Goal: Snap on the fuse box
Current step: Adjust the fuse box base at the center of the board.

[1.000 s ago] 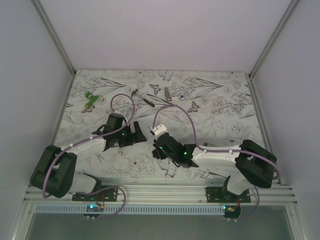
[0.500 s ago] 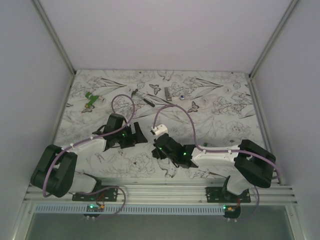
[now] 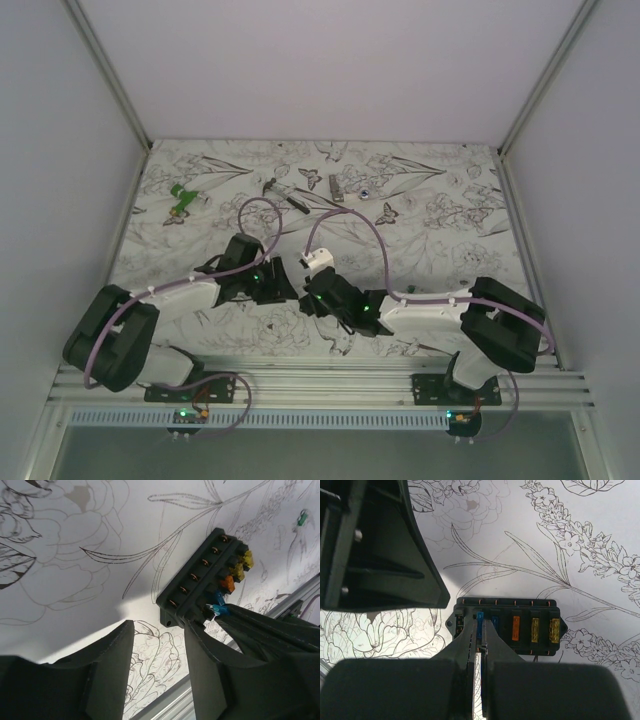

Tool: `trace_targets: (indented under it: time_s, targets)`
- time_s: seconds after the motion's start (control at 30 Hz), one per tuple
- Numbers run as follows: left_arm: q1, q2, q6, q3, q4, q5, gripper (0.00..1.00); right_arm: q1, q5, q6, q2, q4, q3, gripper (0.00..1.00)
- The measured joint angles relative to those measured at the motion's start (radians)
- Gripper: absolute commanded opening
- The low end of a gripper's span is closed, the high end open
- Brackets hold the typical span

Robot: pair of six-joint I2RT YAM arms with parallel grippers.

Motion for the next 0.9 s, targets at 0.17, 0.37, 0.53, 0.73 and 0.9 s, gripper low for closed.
trace_targets:
  time_s: [0.17,0.37,0.53,0.73,0.9]
  targets:
    - [-0.034,0.047,-0.006,0.004,0.003,0.0,0.37,0.001,0.001,0.0,0.0,0.001,-0.001,0.0]
    - [-0.057,0.093,-0.014,0.035,0.007,0.0,0.32,0.002,0.005,0.0,-0.023,-0.003,-0.02,0.0]
    - [-0.086,0.128,-0.02,0.062,0.03,0.0,0.31,0.003,0.016,-0.003,-0.058,-0.031,-0.042,0.0]
    - [-0.128,0.172,-0.03,0.083,0.05,0.0,0.29,0.003,0.026,-0.006,-0.092,-0.046,-0.064,0.0]
    - [-0.151,0.195,-0.045,0.095,0.065,0.002,0.29,0.003,0.031,-0.008,-0.108,-0.047,-0.082,0.0]
